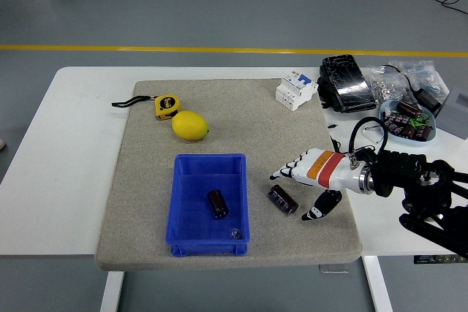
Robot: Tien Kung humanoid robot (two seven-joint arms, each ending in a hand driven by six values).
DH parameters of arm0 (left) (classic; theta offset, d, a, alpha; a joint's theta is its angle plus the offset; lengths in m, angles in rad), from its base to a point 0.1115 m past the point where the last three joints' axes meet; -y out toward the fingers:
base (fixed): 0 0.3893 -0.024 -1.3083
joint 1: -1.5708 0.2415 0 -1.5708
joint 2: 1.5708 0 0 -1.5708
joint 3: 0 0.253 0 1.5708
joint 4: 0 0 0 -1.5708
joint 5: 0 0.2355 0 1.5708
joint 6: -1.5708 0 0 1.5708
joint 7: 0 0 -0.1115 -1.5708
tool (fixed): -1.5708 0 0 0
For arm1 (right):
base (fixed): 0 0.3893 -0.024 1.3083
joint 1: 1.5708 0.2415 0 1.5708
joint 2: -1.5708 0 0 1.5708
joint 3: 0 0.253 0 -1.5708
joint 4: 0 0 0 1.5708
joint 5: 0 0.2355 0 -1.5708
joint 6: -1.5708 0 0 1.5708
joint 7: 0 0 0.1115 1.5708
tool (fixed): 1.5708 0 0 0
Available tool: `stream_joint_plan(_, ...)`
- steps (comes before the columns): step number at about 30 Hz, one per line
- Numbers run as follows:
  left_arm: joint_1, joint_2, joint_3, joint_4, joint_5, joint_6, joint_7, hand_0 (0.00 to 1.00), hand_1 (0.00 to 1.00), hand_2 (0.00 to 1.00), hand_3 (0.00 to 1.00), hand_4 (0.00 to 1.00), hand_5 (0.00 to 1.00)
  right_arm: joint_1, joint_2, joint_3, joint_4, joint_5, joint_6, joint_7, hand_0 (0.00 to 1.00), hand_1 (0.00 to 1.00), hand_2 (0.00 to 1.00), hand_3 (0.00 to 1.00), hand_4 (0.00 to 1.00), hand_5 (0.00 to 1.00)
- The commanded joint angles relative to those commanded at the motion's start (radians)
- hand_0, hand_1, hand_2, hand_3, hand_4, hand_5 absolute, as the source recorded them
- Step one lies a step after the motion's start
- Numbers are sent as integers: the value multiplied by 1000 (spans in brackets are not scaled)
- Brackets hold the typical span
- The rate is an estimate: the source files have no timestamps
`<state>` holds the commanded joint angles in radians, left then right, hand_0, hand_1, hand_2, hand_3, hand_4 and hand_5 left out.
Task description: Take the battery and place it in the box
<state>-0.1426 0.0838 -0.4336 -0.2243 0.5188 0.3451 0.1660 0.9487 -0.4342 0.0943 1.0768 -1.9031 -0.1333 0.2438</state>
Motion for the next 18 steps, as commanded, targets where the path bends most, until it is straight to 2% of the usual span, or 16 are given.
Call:
stream_joint_plan(16, -3, 1, -22, -4, 43, -8, 13, 602, 572, 643, 585, 638, 596, -5, 57, -26, -57, 12, -15, -4, 643, 680, 834, 868, 903, 389)
stream_joint_plan(17, -3, 1, -24, -4, 44, -8, 13, 602, 574, 643, 584, 640, 595, -5, 58, -27, -58, 11, -16, -6, 635, 662, 798, 619, 846, 386)
stream_joint_plan(18, -3, 1, -24, -4, 45, -8, 13, 602, 574, 643, 584, 640, 595, -5, 59, -27, -58, 7, -17, -9, 635, 662, 798, 619, 846, 386)
